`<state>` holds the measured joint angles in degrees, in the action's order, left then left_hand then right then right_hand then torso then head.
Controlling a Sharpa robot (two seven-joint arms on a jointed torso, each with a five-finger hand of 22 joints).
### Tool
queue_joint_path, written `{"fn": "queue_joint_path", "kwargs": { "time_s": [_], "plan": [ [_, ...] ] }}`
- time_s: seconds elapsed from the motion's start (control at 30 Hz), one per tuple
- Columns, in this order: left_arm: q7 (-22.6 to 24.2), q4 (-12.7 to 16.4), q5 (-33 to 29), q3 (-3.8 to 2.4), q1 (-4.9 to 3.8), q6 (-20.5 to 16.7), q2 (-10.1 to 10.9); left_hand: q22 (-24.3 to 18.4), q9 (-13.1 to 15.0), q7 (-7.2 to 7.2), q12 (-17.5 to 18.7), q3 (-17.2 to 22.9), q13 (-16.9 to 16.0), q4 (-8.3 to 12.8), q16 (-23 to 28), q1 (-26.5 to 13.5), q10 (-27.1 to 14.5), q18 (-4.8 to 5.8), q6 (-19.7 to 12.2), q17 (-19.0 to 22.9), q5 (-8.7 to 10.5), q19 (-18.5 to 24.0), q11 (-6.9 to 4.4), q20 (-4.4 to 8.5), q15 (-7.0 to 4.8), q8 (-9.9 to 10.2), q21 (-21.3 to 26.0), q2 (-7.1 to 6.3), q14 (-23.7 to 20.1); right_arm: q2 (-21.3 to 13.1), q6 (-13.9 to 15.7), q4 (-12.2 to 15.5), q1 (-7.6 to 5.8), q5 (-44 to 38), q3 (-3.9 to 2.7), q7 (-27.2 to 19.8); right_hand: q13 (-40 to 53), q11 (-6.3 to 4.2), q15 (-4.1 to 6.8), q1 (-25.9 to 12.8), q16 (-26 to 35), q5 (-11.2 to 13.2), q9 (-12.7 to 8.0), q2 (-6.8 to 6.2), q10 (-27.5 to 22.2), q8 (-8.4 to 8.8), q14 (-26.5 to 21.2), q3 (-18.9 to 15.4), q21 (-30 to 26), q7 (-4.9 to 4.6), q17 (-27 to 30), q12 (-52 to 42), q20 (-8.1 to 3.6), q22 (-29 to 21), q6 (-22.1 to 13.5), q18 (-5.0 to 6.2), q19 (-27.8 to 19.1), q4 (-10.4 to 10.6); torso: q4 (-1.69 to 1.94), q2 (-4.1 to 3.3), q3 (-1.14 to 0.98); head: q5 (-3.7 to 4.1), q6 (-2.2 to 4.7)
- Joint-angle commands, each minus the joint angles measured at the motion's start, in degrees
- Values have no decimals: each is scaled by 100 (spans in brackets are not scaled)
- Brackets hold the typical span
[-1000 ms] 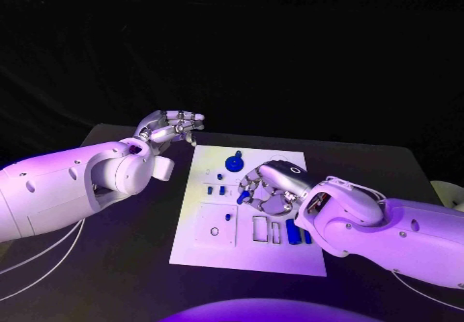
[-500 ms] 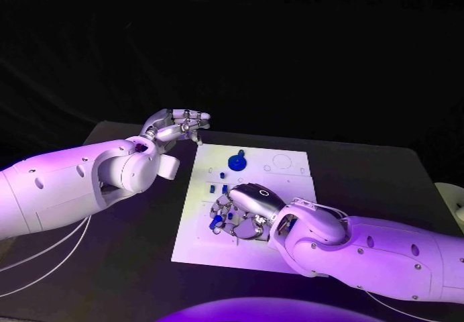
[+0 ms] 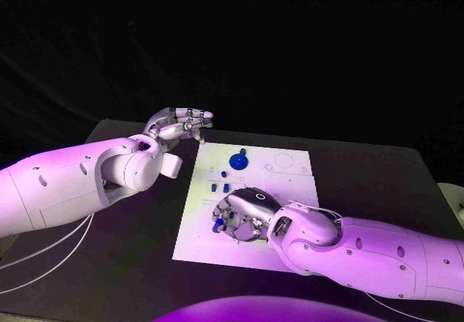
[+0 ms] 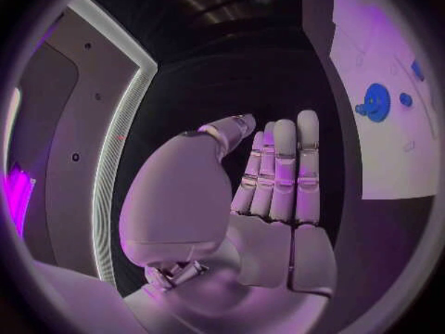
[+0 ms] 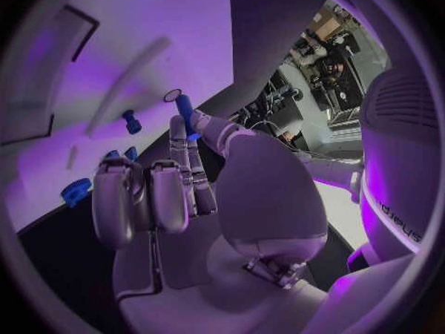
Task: Assemble the parts on the task board
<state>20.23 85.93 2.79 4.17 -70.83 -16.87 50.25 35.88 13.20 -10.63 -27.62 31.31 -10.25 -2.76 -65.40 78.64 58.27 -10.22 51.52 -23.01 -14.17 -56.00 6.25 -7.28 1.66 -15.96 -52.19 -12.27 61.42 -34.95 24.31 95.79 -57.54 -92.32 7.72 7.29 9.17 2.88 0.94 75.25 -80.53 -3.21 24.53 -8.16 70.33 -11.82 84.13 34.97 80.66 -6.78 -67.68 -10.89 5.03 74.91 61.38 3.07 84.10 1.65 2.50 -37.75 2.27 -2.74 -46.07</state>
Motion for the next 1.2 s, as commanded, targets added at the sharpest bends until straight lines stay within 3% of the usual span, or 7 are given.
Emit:
{"fn": "queue_joint_path", "kwargs": {
  "time_s": [0.03,0.57,0.8,1.2],
  "plan": [
    [32,11,-22,-4,-4,100,-11,-9,-1,16,-40,-22,-6,17,26,0,-46,-34,-21,9,7,-13,-4,-13,32,9,32,62,-6,1,-215,-26,10,-356,2,77,-1,9,46,34,-5,-15,106,10,34,-65,191,5,-12,-2,-5,11,-43,1078,28,-93,218,-13,-6,-4,-6,-6,-9],
    [22,0,-21,-3,-4,100,-10,-10,0,16,-44,-24,-8,14,25,-3,-49,-34,-21,9,8,-14,-4,-14,33,8,33,62,-7,-30,-322,-46,15,-584,5,278,0,13,43,22,-5,-15,110,3,36,-67,191,4,4,-6,-3,16,-44,1086,23,-97,225,-13,-4,-1,-9,0,-13],
    [12,-1,-21,-3,-4,106,-10,-10,0,16,-44,-24,-8,14,25,-3,-49,-34,-21,9,8,-14,-4,-14,33,8,33,62,-7,5,-352,-31,15,-621,5,280,0,13,43,22,-5,-15,110,3,36,-67,191,4,4,-6,-3,16,-44,1086,23,-97,225,-13,-3,-1,-1,7,-8],
    [7,2,-21,-3,-4,106,-11,-10,0,16,-44,-24,-8,14,25,-3,-49,-34,-21,9,8,-14,-4,-14,33,8,33,62,-7,159,-534,-88,17,-618,41,352,18,72,-5,-265,6,-181,70,-233,7,75,182,-112,-54,-89,52,96,-13,1074,-241,-86,198,85,3,0,-1,19,-13]
  ]
}}
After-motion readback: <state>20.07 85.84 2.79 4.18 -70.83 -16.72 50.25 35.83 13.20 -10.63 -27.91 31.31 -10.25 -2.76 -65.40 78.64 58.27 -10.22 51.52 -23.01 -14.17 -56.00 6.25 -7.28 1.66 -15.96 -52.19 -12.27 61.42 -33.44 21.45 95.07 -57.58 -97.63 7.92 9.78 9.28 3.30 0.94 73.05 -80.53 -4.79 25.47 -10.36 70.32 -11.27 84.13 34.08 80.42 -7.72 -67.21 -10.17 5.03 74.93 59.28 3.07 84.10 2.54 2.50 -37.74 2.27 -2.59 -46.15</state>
